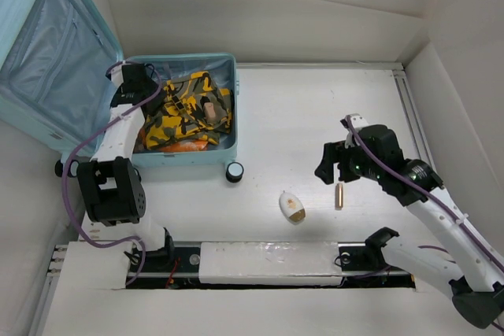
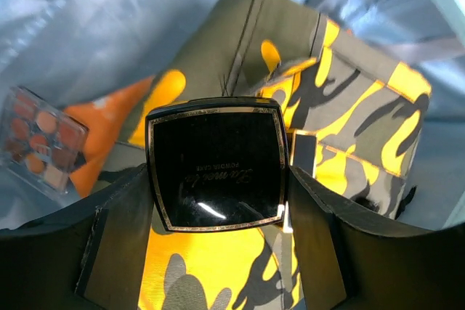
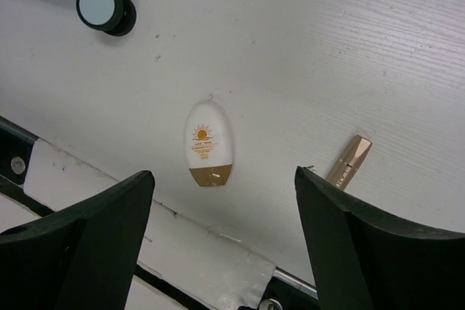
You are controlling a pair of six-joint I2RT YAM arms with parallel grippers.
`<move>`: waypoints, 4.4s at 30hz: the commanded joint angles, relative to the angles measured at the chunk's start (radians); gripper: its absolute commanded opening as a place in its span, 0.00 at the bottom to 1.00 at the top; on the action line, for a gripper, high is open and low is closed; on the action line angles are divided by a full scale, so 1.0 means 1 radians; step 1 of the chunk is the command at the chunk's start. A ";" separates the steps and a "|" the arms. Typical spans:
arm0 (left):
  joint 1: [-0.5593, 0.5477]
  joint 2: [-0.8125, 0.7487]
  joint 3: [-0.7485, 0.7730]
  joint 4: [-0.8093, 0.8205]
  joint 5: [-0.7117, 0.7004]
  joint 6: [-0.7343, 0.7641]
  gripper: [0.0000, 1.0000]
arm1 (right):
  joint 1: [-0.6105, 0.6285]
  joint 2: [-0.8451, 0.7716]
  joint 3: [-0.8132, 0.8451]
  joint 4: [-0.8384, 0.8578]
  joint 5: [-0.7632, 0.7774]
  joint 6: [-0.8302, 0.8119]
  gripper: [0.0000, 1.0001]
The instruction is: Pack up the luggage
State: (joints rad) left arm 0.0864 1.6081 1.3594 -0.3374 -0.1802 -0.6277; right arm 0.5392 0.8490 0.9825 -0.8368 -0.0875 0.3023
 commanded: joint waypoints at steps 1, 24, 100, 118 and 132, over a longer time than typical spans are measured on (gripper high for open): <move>-0.014 0.006 -0.045 0.037 0.028 0.034 0.57 | 0.011 -0.004 0.004 0.051 0.035 0.023 0.84; -0.093 -0.354 -0.107 -0.012 0.297 0.134 0.76 | 0.280 0.156 -0.215 0.169 -0.114 0.101 0.91; -0.514 -0.608 0.109 -0.066 0.333 0.174 0.81 | 0.156 1.156 1.096 0.550 0.027 0.167 0.89; -1.183 -0.093 0.120 0.003 -0.050 0.076 0.83 | -0.203 0.062 0.400 -0.094 0.508 0.109 0.83; -1.369 0.361 0.325 -0.032 -0.002 0.008 0.70 | -0.248 -0.103 0.370 -0.145 0.246 0.100 0.55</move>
State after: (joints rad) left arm -1.3029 1.9629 1.6108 -0.3676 -0.1791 -0.5968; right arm 0.2993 0.7757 1.3449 -0.9741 0.2291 0.4084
